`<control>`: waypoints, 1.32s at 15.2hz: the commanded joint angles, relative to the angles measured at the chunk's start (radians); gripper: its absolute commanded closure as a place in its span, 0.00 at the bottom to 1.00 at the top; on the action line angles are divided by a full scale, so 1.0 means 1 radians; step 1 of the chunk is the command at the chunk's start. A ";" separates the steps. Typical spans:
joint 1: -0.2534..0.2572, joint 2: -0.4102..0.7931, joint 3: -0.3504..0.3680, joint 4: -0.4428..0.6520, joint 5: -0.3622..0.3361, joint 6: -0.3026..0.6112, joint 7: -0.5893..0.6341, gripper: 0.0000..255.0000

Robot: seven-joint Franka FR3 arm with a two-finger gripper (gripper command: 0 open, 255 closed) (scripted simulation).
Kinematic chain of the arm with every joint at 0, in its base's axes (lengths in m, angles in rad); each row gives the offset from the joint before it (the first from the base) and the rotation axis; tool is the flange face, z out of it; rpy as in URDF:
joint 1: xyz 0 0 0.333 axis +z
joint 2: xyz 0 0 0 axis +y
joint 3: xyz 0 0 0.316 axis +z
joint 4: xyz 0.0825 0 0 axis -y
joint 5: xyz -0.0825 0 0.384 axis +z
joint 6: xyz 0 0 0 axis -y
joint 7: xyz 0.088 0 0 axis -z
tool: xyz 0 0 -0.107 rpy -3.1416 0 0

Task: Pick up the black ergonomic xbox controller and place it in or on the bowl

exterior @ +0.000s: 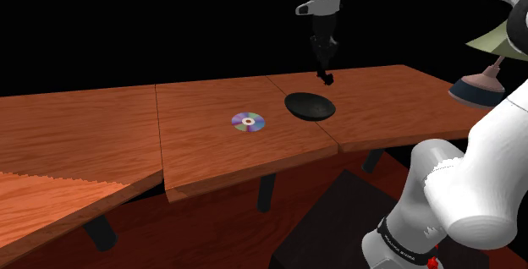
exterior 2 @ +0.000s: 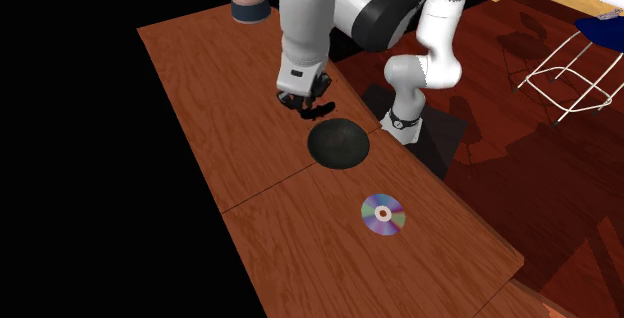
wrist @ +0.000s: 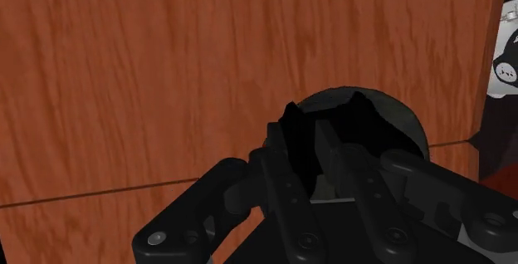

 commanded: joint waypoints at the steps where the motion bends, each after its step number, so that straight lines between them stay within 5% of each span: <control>1: 0.015 -0.067 0.048 -0.051 -0.023 -0.022 0.070 1.00; 5: 0.034 -0.156 0.134 -0.124 -0.033 -0.060 0.179 1.00; 20: 0.023 -0.166 0.106 -0.330 -0.051 0.135 0.217 1.00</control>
